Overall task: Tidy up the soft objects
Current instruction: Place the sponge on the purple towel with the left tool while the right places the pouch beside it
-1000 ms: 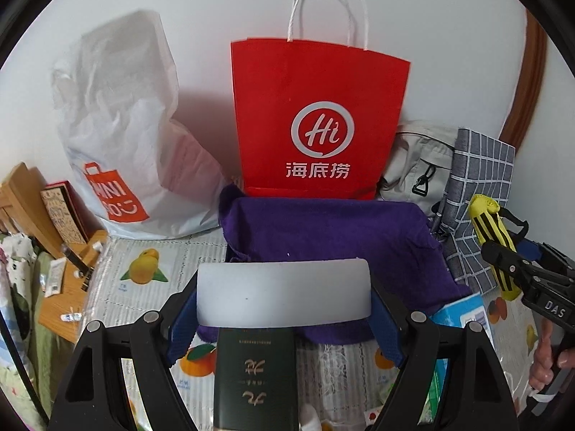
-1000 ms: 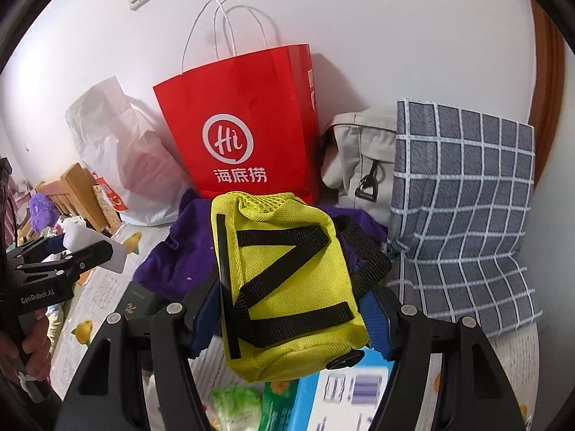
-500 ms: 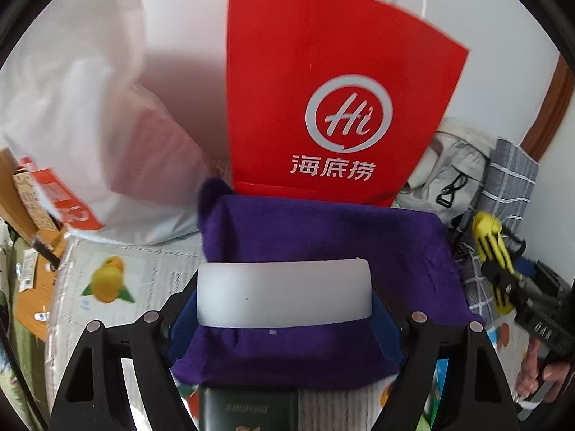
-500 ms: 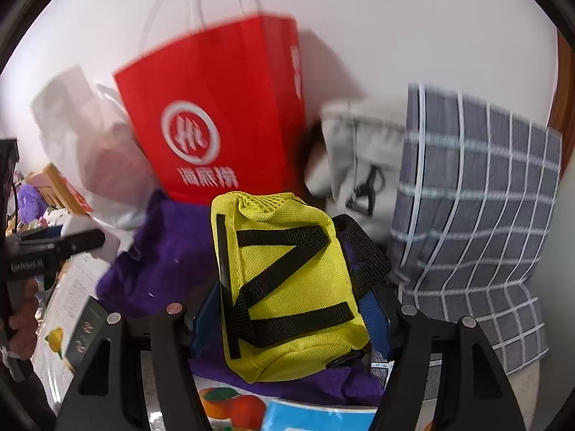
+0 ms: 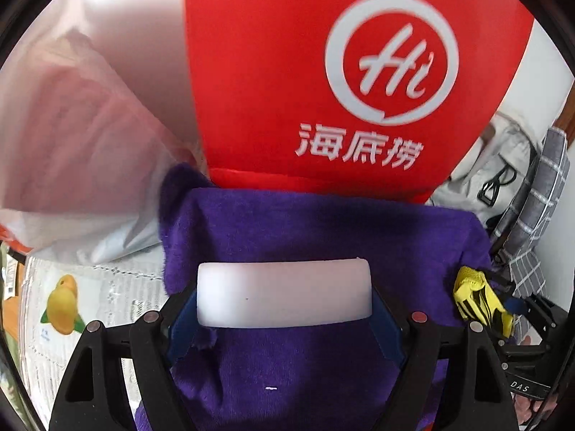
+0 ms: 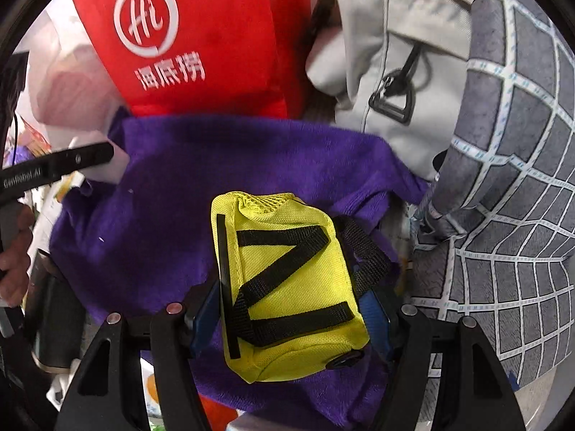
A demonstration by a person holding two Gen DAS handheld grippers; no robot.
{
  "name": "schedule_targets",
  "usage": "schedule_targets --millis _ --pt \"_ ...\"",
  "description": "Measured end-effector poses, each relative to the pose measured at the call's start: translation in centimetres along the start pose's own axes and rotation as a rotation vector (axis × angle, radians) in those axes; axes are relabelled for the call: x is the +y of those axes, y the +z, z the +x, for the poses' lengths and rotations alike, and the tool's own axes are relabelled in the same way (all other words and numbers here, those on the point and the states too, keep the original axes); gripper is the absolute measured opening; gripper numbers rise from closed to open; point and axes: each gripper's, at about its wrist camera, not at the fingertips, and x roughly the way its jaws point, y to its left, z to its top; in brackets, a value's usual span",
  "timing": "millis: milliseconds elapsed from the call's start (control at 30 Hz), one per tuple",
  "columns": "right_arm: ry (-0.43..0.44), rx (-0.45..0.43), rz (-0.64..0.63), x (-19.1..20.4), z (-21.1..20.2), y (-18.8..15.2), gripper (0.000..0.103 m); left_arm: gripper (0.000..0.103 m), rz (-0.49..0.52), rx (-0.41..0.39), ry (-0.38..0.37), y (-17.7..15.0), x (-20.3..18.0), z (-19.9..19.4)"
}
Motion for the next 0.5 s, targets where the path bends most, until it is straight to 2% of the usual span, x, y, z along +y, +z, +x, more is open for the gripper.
schedule_targets --millis 167,400,500 --pt "-0.006 -0.002 -0.001 0.0 0.0 -0.2 0.068 0.081 0.016 0.028 0.004 0.4 -0.6 1.4" --pt "-0.024 0.002 -0.023 0.9 0.7 0.2 0.072 0.082 -0.010 0.058 -0.011 0.4 -0.9 2.6" --pt "-0.018 0.007 -0.027 1.0 1.0 0.3 0.075 0.089 -0.038 0.066 -0.040 0.4 -0.6 2.9"
